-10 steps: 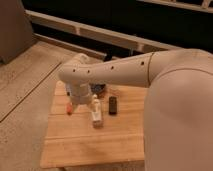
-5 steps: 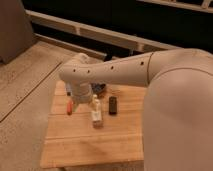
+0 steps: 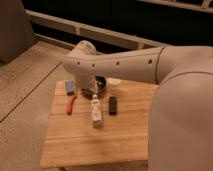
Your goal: Place the ceramic cup in the ceramic bowl
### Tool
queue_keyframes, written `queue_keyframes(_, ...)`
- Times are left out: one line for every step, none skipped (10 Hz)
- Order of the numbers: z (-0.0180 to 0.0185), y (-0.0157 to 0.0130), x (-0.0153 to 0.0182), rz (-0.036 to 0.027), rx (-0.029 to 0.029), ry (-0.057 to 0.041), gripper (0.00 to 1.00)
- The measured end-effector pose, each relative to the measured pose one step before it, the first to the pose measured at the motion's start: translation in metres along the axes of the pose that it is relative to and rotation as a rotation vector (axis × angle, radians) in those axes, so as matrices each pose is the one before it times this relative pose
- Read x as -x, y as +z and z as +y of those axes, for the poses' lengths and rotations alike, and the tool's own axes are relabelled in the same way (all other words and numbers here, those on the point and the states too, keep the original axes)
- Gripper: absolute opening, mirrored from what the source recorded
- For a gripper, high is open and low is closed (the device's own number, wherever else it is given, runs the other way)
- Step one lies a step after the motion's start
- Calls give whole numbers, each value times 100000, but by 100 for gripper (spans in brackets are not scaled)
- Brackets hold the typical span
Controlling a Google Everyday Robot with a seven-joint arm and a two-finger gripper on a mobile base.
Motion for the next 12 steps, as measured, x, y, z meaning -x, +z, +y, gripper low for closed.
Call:
queue_keyframes(22,-2,5,-7,12,8,65)
queue_keyframes(209,11,-23,24,97,-321,65)
queue_keyframes(48,8,-54,49,10,-13,65)
queue_keyframes(16,180,-64,384,32,377,65)
queue_keyframes(66,845,26,1334,-278,1393,65)
queue_keyframes(-113,776,506,544,-1721,1684,65)
queue_keyframes(-33,589,1034,-615,-1275,1690,65)
queue_keyframes(-471,424,1183,-904,-1323,2009,65)
queue_keyframes(-800,435,1487,-1267,-419,2933,65)
queue_keyframes(-767,324,928,-731,-49,2253,65)
queue_keyframes(-1147,363,1210,-975,523,3443,65)
queue_keyframes(-1339,348,1216,-1033,1623,4198,65)
